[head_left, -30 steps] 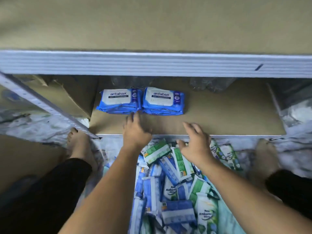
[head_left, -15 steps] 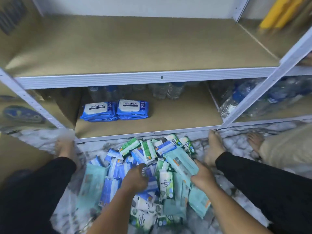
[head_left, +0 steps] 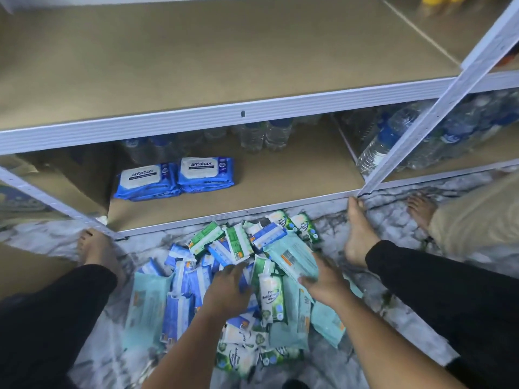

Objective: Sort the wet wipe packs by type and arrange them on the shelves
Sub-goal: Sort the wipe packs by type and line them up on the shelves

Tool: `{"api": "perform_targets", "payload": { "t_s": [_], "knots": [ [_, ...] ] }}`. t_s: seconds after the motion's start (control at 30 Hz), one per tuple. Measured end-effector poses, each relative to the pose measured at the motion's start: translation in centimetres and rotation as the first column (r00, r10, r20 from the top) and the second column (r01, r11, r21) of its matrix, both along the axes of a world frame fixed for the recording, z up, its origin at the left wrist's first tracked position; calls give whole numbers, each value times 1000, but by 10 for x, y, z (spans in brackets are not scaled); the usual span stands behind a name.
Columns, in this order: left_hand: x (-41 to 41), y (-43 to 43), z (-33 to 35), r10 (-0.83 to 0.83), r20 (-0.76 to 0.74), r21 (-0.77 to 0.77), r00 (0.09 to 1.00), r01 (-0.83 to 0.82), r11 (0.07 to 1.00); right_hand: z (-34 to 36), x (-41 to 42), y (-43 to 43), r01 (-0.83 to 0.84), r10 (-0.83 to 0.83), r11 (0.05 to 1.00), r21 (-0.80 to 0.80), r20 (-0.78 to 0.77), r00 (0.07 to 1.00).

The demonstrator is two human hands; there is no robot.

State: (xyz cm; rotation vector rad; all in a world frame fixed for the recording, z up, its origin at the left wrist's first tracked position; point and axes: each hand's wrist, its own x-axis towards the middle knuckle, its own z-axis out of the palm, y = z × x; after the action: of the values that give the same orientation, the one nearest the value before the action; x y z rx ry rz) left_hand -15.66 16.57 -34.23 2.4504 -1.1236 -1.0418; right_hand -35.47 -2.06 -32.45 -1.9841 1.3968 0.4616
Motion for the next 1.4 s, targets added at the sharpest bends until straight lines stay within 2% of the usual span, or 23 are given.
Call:
{"api": "perform_targets", "payload": {
  "t_s": [0.13,0.27,0.37,0.43,0.5,0.57,0.67,0.77,0.87,0.97,1.03,1.13,1.2,1.23,1.33,1.37,1.4],
  "knots": [
    [-4,-6,-3,-20,77,14,997,18,1000,0,16,3,-109,108,994,1,-116,987],
    [-7,-12,-6,-38,79,64,996,33,997,-11,17,2,-135,132,991,-14,-132,982],
    [-5,-14,-8,-45,83,80,996,38,996,-18,17,-5,-142,130,986,-91,-128,983],
    [-4,-16,-9,-40,87,76,995,33,997,-17,19,-10,-99,93,991,-88,-69,993],
    [-3,-16,-10,-38,79,81,996,31,996,-10,19,-16,80,-87,995,62,124,988],
    [-3,-16,-9,-44,77,90,996,37,995,0,20,-24,187,-267,941,283,276,923],
    [-5,-14,-7,-57,75,97,996,49,994,9,22,-33,259,-461,817,514,315,830],
    [-5,-13,-5,-67,70,120,995,58,991,11,22,-31,354,-652,637,685,234,721],
    [-8,-13,-1,-99,117,153,988,81,985,10,18,-24,452,-693,609,652,161,703],
    [-13,-16,1,-99,170,130,980,77,988,0,13,-26,623,-719,660,421,111,686],
    [-17,-19,2,-118,204,95,972,100,990,-9,6,-34,643,-693,700,311,77,717],
    [-24,-26,1,-173,206,65,963,163,985,-13,-5,-39,582,-625,755,303,64,778],
    [-27,-29,-1,-188,197,68,962,178,982,-4,-8,-35,545,-616,753,369,103,781],
    [-28,-30,-2,-190,198,77,962,178,981,0,-8,-34,546,-646,714,438,115,754],
    [-26,-27,-7,-171,209,64,963,161,985,2,-7,-31,538,-783,496,682,84,616],
    [-23,-25,-8,-155,213,47,965,148,988,2,-6,-27,524,-791,455,720,56,610],
    [-21,-24,-9,-138,222,32,965,134,990,5,-5,-23,503,-765,453,736,31,643]
  ]
}}
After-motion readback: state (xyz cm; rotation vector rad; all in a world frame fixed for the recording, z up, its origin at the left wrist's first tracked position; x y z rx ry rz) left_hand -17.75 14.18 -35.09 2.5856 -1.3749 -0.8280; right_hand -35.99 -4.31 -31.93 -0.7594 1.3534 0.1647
